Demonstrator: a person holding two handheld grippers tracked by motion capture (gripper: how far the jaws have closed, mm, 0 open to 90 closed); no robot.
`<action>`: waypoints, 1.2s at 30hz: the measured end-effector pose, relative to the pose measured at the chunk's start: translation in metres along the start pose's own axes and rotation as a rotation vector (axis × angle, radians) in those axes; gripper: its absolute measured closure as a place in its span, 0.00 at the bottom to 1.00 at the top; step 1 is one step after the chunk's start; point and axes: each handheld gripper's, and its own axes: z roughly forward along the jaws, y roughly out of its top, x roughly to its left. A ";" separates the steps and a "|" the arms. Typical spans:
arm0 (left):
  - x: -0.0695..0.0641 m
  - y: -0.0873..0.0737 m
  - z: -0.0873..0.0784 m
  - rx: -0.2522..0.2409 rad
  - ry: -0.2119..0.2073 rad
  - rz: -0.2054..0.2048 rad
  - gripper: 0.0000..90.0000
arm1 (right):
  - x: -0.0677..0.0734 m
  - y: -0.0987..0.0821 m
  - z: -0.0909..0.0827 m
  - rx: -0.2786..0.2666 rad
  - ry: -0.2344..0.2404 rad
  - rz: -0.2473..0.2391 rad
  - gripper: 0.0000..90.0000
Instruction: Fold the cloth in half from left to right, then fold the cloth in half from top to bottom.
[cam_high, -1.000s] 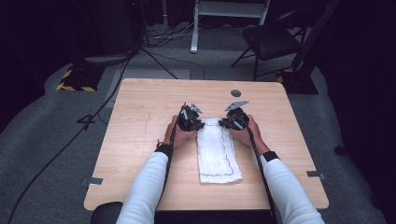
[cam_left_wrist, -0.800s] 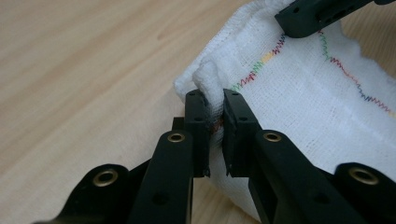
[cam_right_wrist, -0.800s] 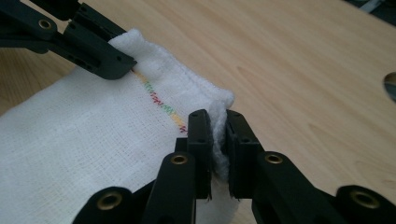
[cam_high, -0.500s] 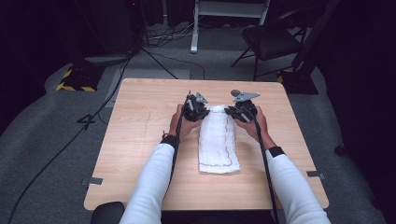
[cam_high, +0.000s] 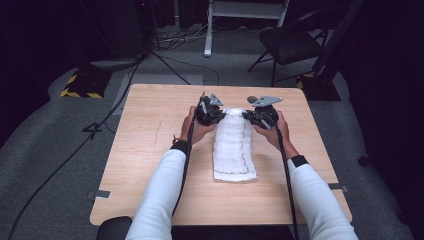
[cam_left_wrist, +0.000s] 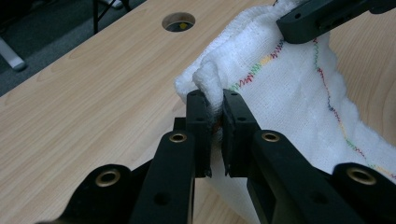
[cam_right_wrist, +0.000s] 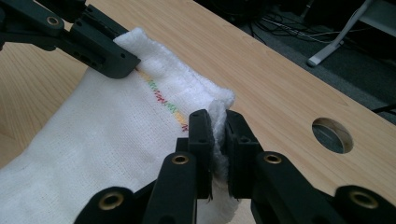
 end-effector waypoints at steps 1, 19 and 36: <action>-0.001 0.001 -0.001 -0.004 0.005 0.000 0.92 | 0.001 0.000 0.000 0.001 -0.003 -0.003 0.92; -0.017 -0.013 -0.031 -0.033 -0.085 0.072 0.92 | 0.019 -0.007 -0.030 -0.048 0.087 -0.041 0.93; -0.039 -0.038 -0.048 -0.043 -0.213 0.120 0.91 | 0.039 -0.032 -0.050 -0.042 0.194 -0.070 0.93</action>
